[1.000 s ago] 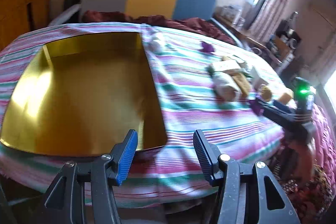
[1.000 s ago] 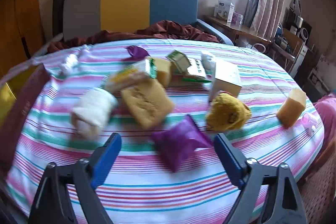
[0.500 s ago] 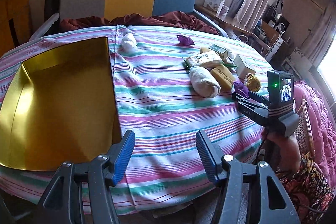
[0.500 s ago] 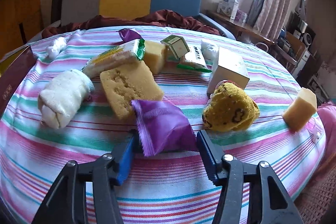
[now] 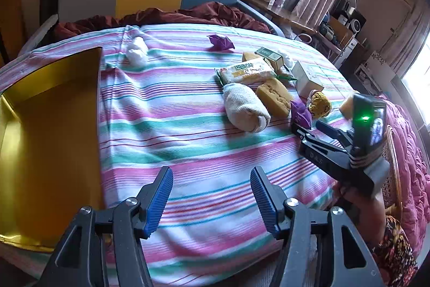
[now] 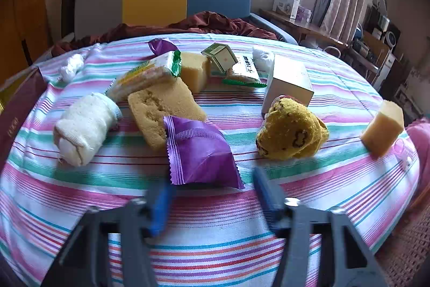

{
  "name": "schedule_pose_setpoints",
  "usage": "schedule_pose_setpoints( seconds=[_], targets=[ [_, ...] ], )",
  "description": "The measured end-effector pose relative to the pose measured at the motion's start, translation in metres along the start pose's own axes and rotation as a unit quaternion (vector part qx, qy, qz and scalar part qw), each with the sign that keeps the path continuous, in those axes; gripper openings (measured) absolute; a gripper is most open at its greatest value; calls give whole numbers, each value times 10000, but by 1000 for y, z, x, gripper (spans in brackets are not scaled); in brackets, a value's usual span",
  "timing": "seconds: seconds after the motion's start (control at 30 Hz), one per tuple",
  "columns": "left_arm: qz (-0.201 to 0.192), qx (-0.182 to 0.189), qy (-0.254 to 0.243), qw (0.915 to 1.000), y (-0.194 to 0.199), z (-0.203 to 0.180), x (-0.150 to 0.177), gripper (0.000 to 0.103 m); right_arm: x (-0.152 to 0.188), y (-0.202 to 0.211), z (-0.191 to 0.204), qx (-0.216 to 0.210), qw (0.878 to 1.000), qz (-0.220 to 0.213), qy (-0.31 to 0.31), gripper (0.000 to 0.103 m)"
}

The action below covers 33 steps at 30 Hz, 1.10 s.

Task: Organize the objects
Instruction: 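Grasp the purple wrapped snack packet with the right tool, then grasp the white rolled sock with the left tool while the right tool holds the purple packet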

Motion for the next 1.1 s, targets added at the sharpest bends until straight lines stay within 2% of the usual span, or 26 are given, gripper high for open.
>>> schedule_pose_setpoints(
  seconds=[0.1, 0.13, 0.2, 0.27, 0.37, 0.47, 0.53, 0.6, 0.73, 0.9, 0.97, 1.03, 1.1],
  targets=[
    [39, -29, -4, 10000, -8, -4, -2, 61, -2, 6, 0, -324, 9994, -110, -62, 73],
    [55, -25, 1, 10000, -10, -5, -2, 61, -4, 8, -2, -600, 9980, -121, -151, 73],
    [76, -48, -5, 10000, -13, -7, -1, 61, -6, 9, -6, -895, 9955, -129, -292, 73],
    [91, -47, -11, 9999, -16, -9, -1, 61, -9, 6, -7, -1025, 9942, -137, -302, 73],
    [104, -2, -65, 9999, -19, -12, -1, 61, -12, -3, -4, -1015, 9947, -30, -180, 67],
    [100, -50, -144, 9998, -22, -14, -3, 61, -12, -12, -5, -1100, 9936, 48, -247, 54],
    [121, -62, -141, 9998, -25, -15, -5, 61, -13, -15, -6, -1106, 9935, 2, -279, 40],
    [135, -64, -134, 9998, -28, -15, -7, 61, -14, -15, -8, -1019, 9943, -34, -298, 34],
    [65, -40, -114, 9999, -33, -16, -16, 61, -11, -15, -11, -974, 9942, -137, -426, 30],
    [-104, -31, -132, 9999, -42, -24, -36, 63, -9, -13, -10, -850, 9950, -270, -444, 29],
    [-184, -32, -180, 9997, -45, -31, -47, 69, -7, -13, -10, -804, 9952, -312, -452, 29],
    [-280, -73, -286, 9992, -51, -40, -60, 84, -6, -12, -8, -704, 9962, -347, -367, 29],
    [-296, -88, -395, 9987, -58, -46, -69, 84, -6, -11, -7, -625, 9969, -373, -311, 29]
  ],
)
Point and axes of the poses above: each gripper's, at about its wrist camera, not at the fingertips, and y roughly against the way its jaws point, z to its left, x to its underside, the point moved 5 cm from there along -y, roughly the way its jaws point, and after that the axes turned 12 degrees about z, right-handed, at the moved point
